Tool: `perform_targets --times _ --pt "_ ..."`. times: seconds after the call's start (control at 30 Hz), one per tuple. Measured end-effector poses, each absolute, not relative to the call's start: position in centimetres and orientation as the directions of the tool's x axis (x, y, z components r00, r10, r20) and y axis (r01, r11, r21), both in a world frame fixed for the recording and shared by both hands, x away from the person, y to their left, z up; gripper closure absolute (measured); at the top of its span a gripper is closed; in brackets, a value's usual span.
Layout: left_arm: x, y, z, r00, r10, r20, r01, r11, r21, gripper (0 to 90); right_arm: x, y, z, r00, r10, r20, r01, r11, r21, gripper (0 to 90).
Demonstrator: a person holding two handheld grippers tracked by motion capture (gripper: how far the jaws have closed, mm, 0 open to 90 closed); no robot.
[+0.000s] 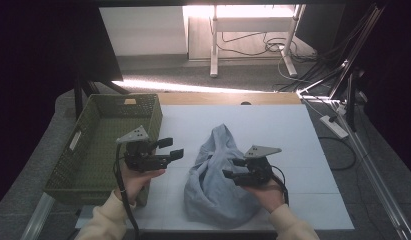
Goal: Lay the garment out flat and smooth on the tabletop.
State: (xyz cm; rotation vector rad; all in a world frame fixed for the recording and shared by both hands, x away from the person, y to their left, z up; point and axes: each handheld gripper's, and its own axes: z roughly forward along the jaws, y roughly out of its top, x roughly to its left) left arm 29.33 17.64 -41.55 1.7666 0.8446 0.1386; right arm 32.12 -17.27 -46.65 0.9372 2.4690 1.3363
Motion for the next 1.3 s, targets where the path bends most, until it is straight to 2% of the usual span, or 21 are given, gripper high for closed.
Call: perform_targets --times 0.1,0.23,0.4,0.53,0.63,0.67,0.73,0.8,0.87,0.93,1.13,1.3 --pt "29.4 17.6 -41.6 0.738 0.599 -0.31 0.471 -0.129 0.873 31.6 33.8 -17.0 -47.0 -0.765 0.631 0.128 0.457 0.392 0.798 41.5" --pt "29.3 17.5 -41.6 0.739 0.599 -0.308 0.47 -0.131 0.873 31.6 35.8 -16.7 -47.8 -0.735 0.678 0.038 0.454 0.448 0.771 42.0" --pt "29.3 17.6 -41.6 0.739 0.599 -0.309 0.47 -0.128 0.873 31.6 37.9 -17.7 -48.7 -0.691 0.723 0.021 0.49 0.446 0.749 43.9" --pt "29.3 17.6 -41.7 0.738 0.599 -0.31 0.471 -0.128 0.873 31.6 39.2 -18.7 -49.4 -0.683 0.728 0.063 0.535 0.439 0.722 44.5" --pt "29.3 17.6 -41.7 0.739 0.598 -0.31 0.471 -0.129 0.873 31.6 39.5 -19.0 -49.9 -0.701 0.705 0.111 0.559 0.445 0.699 52.2" --pt "29.3 17.6 -41.7 0.738 0.598 -0.311 0.472 -0.128 0.872 31.6 39.5 -18.9 -49.9 -0.704 0.7 0.116 0.565 0.454 0.69 52.3" --pt "29.3 17.6 -41.7 0.739 0.598 -0.311 0.471 -0.128 0.873 31.6 39.4 -19.0 -49.9 -0.712 0.692 0.114 0.564 0.468 0.68 60.9" --pt "29.3 17.6 -41.7 0.739 0.598 -0.311 0.47 -0.127 0.873 31.6 39.2 -19.1 -49.8 -0.721 0.684 0.107 0.564 0.49 0.665 63.9" --pt "29.2 17.6 -41.7 0.739 0.597 -0.31 0.47 -0.128 0.873 31.6 38.9 -19.4 -49.7 -0.725 0.681 0.104 0.565 0.501 0.655 76.5" --pt "29.2 17.5 -41.7 0.74 0.597 -0.31 0.47 -0.129 0.873 31.6 38.5 -19.9 -49.3 -0.72 0.688 0.089 0.561 0.502 0.659 83.5" --pt "29.3 17.3 -41.7 0.742 0.594 -0.312 0.472 -0.133 0.871 31.6 36.5 -22.4 -47.4 -0.674 0.737 0.045 0.535 0.446 0.718 85.5" --pt "29.3 17.2 -41.7 0.744 0.592 -0.311 0.472 -0.135 0.871 31.6 35.8 -24.6 -47.5 -0.621 0.782 0.06 0.583 0.409 0.702 85.6"
